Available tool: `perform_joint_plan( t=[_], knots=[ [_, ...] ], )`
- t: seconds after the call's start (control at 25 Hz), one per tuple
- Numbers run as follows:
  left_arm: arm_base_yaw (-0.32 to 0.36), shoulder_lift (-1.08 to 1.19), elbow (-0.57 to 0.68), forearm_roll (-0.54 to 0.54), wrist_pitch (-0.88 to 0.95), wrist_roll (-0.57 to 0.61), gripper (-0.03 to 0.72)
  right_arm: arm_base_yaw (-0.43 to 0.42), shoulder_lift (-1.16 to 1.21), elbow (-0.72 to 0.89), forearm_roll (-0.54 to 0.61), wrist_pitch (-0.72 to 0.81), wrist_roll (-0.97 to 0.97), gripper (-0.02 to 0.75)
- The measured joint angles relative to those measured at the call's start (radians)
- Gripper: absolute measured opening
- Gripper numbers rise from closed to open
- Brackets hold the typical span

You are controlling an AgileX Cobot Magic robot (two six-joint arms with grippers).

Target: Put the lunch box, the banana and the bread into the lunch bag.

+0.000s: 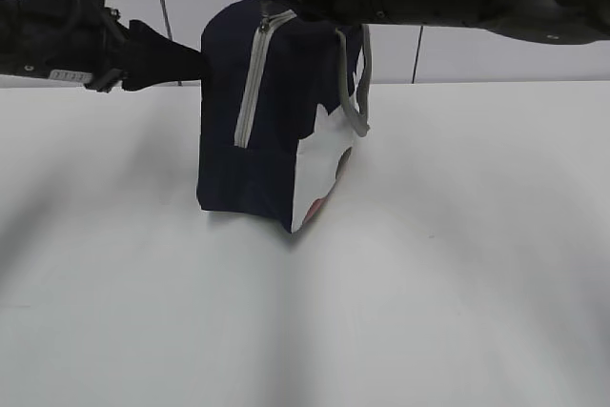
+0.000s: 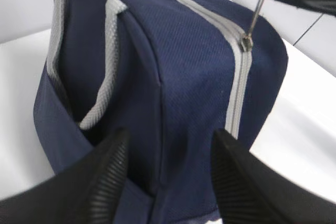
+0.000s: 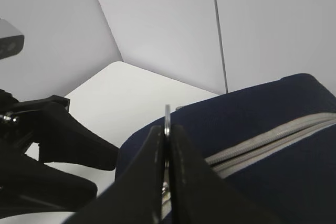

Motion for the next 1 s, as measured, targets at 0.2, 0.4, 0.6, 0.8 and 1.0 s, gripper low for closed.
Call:
perform_joint_plan(
  t=[0.2, 0.4, 0.6, 0.8, 1.0],
  knots=[
    [0.000, 0.042, 0.000, -0.085, 0.036, 0.062, 0.370, 0.000, 0.000, 0.000, 0.000, 0.000, 0.002, -0.016],
    [0.000, 0.086, -0.016, -0.129, 0.064, 0.092, 0.361, 0.000, 0.000, 0.000, -0.052, 0.000, 0.040, -0.016],
    [0.000, 0.106, -0.019, -0.162, 0.108, 0.111, 0.324, 0.000, 0.000, 0.000, -0.112, 0.000, 0.095, -0.016],
    [0.000, 0.135, -0.019, -0.165, 0.142, 0.113, 0.319, 0.000, 0.000, 0.000, -0.122, -0.002, 0.106, -0.016],
    [0.000, 0.135, -0.019, -0.150, 0.148, 0.109, 0.316, 0.000, 0.000, -0.002, -0.122, -0.002, 0.106, -0.016]
  ],
)
